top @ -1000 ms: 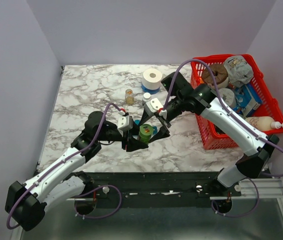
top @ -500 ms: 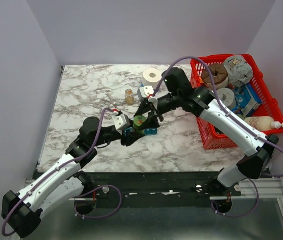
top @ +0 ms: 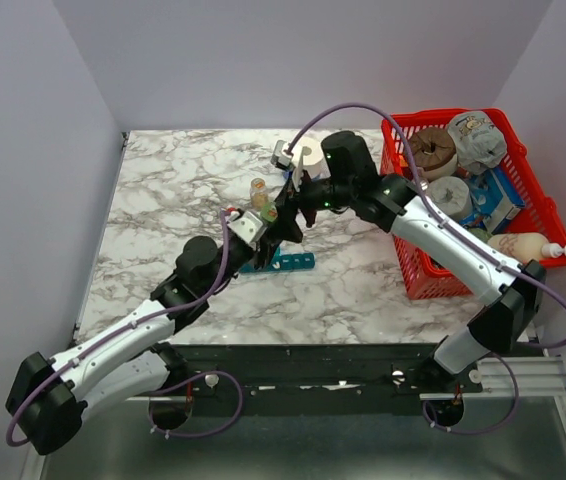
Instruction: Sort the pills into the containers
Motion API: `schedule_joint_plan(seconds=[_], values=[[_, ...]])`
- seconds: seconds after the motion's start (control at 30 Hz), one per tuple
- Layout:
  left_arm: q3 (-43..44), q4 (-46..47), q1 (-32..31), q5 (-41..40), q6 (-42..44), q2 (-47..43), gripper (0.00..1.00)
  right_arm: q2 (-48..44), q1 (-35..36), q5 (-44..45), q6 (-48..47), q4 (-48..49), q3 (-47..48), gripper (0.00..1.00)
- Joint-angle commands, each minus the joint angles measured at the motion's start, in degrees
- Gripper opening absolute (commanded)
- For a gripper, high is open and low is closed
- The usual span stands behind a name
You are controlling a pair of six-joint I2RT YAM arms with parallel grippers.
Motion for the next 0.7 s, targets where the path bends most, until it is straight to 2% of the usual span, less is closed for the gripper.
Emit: schedule_joint_plan(seconds=[0.0,0.1,0.13,0.17,0.2,0.23,0.27,0.3,0.4,0.67], values=[[1.4,6.0,2.1,11.3,0.6,-4.8,0.00,-4.1,-3.4,-14.1,-8.1,-10.6,6.5,0.97],[1.4,2.0,2.7,21.2,-0.3,-7.7,0.00,-7.2,-5.0,-25.3,-23.0,-19.2,8.4,1.00],[1.7,-0.7,2.9,23.8,-0.2,-8.0,0.00,-7.8,-4.9,-27.5,-32.6,-21.9,8.2,1.00],[1.9,-1.7,3.1,30.3,0.0,-8.8,0.00,-7.9,-5.0,-30.0,-38.7,-26.0,9.6,1.00],[2.4,-2.6,3.2,33.4,0.0,-9.0,0.00,-7.6,-5.0,-33.5,-44.8,-35.3,10.4,1.00],[2.7,-3.9,3.3,36.5,0.0,-9.0,0.00,-7.2,-5.0,-34.9,-56.5,-38.5,10.7,1.00],[3.1,-4.7,3.3,39.2,-0.2,-8.7,0.00,-7.2,-5.0,-35.8,-59.4,-39.8,10.2,1.00],[4.5,-5.8,3.3,45.0,-0.2,-8.4,0.00,-7.3,-5.0,-36.7,-60.3,-39.4,9.2,1.00],[7.6,-9.6,3.3,51.0,-0.8,-6.6,0.00,-5.9,-4.9,-38.5,-60.4,-38.7,8.6,1.00],[9.3,-10.1,3.3,54.8,-0.8,-3.7,0.00,-5.0,-1.1,-37.9,-58.1,-37.6,6.1,0.98]])
